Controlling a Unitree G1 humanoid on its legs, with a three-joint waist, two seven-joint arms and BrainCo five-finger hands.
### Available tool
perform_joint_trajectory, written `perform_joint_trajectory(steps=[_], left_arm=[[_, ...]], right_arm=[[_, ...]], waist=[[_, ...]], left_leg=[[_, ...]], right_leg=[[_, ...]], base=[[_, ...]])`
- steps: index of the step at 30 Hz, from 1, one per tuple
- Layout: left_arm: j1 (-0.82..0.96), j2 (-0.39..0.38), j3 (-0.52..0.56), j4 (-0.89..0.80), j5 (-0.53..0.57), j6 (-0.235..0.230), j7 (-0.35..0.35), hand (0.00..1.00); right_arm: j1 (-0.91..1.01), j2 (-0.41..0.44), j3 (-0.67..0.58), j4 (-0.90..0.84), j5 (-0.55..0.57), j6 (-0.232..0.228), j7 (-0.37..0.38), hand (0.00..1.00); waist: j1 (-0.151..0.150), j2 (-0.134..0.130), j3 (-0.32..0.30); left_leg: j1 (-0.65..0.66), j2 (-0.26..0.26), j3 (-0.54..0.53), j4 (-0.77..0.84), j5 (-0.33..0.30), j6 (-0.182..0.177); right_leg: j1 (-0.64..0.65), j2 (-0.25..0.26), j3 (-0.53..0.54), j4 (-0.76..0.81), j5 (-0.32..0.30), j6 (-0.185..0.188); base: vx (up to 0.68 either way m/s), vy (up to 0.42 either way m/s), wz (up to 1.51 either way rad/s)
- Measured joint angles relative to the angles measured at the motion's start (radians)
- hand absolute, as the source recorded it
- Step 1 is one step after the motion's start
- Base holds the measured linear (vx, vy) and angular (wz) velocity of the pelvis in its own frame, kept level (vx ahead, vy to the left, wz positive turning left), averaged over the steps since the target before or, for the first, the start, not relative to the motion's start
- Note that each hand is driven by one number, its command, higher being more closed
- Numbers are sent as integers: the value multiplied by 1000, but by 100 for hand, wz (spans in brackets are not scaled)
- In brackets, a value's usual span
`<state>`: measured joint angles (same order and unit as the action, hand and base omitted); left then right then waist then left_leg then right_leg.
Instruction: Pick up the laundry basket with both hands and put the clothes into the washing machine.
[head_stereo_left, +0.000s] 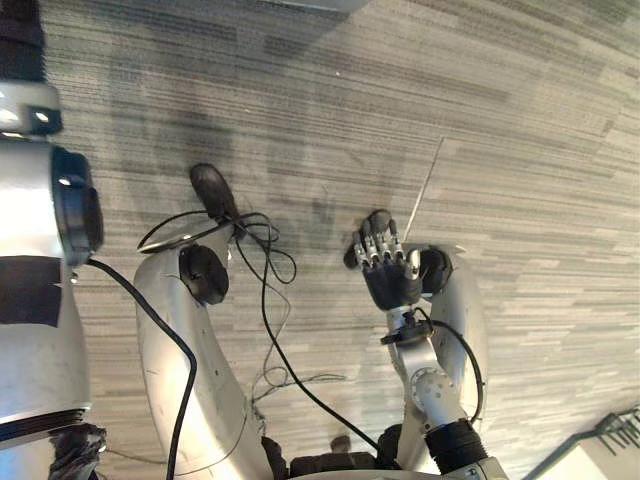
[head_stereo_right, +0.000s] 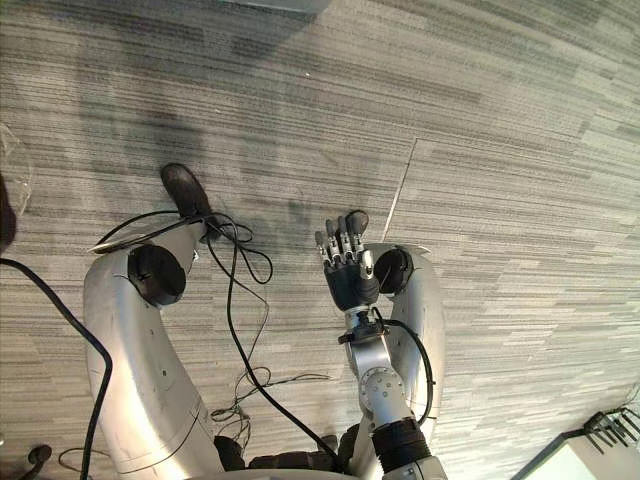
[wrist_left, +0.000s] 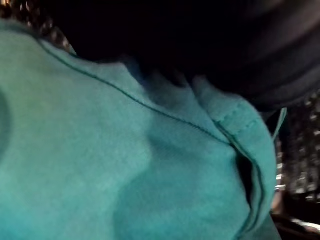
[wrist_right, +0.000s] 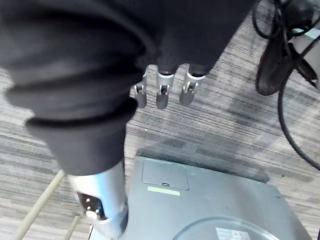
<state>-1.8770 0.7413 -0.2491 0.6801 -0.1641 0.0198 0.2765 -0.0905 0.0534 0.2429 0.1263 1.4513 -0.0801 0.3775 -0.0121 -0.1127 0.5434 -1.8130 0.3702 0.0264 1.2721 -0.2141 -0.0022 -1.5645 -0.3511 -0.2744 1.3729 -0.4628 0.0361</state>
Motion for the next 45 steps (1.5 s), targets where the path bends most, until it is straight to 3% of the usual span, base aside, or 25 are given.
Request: perform_joint_trajectory(steps=[1, 2, 3, 5, 8, 12, 13, 27, 30, 32, 34, 36, 42, 45], left_arm=[[-17, 19, -28, 1, 77, 23, 10, 100], [-27, 22, -34, 1, 294, 47, 24, 100], [-27, 24, -36, 1, 336, 52, 28, 100], [-37, 49, -84, 1, 564, 79, 33, 100], [-92, 54, -138, 1, 723, 95, 31, 100], [-116, 56, -144, 0, 799, 93, 31, 100], [-116, 56, -144, 1, 794, 93, 31, 0], [-97, 91, -184, -5, 818, 90, 143, 0], [-85, 93, -179, -3, 814, 90, 102, 0], [-79, 85, -138, -2, 585, 72, 33, 0], [-65, 83, -102, -2, 441, 54, -20, 0], [-52, 83, -90, -2, 382, 43, -56, 0], [4, 77, -90, -3, 370, 13, -75, 0], [17, 74, -94, -3, 468, 13, -12, 0]], right_arm=[[4, -2, 12, -7, -1, 0, 0, 0], [18, -4, 15, -29, -8, 1, 8, 0], [19, -5, 18, -30, -8, 1, 11, 0], [20, -11, 36, -37, -9, -3, 37, 0], [20, -23, 58, -43, -12, -12, 42, 0], [20, -27, 78, -33, -38, -21, 43, 0], [20, -29, 82, -33, -41, -27, 45, 0], [19, -52, 119, 41, -58, -46, 88, 0], [15, -53, 116, 48, -84, -48, 84, 0], [9, -56, 114, 48, -90, -41, 74, 0], [9, -60, 107, 50, -90, -25, 57, 0], [9, -62, 92, 52, -90, -19, 54, 0], [9, -62, 78, 55, -90, -20, 40, 0], [9, -62, 91, 46, -87, -25, 41, 0]], waist=[[0, 1, 1], [2, 2, 1], [3, 2, 1], [4, 2, 1], [20, 2, 1], [24, 5, 0], [24, 5, 0], [25, 13, -6], [25, 28, -20], [24, 28, -20], [24, 28, -20], [25, 28, -20], [22, 26, -34], [21, 25, -35]], left_leg=[[-12, 8, 2, 4, -2, 4], [-20, 14, 3, 8, -3, 5], [-22, 15, 2, 9, -3, 5], [-27, 23, 1, 9, -5, 8], [-44, 36, 2, 7, -5, 8], [-52, 46, -2, 9, -5, 8], [-52, 46, -2, 8, -5, 8], [-21, 47, 2, -11, -4, 8], [-15, 46, 2, -19, -4, 8], [1, 46, 3, -26, -4, 8], [12, 46, 3, -32, -4, 8], [23, 46, 3, -36, -4, 8], [23, 46, 6, -33, -4, 8], [0, 47, 3, -21, -5, 8]], right_leg=[[-5, 0, -7, 2, 0, 0], [-14, 0, -12, 2, 0, 0], [-14, 0, -13, 2, 0, 0], [-19, 0, -21, 1, 0, 0], [-42, 1, -30, 2, 0, -1], [-46, 3, -42, 1, 0, -2], [-46, 3, -45, 0, 0, -2], [-16, 1, -57, -21, 7, -15], [-2, 1, -65, -36, 10, -19], [14, 3, -69, -45, 11, -21], [28, 4, -73, -52, 12, -22], [39, 5, -76, -57, 12, -22], [33, 4, -71, -51, 11, -22], [9, 3, -67, -38, 11, -22]], base=[[39, -3, -18], [33, -1, -13], [30, -5, -11], [23, -13, -11], [25, -29, -16], [31, -24, -9], [32, -13, -1], [44, -8, 0], [40, 1, 0], [38, 7, 0], [33, 4, 2], [37, 1, 4], [13, -1, 1], [31, -9, -5]])
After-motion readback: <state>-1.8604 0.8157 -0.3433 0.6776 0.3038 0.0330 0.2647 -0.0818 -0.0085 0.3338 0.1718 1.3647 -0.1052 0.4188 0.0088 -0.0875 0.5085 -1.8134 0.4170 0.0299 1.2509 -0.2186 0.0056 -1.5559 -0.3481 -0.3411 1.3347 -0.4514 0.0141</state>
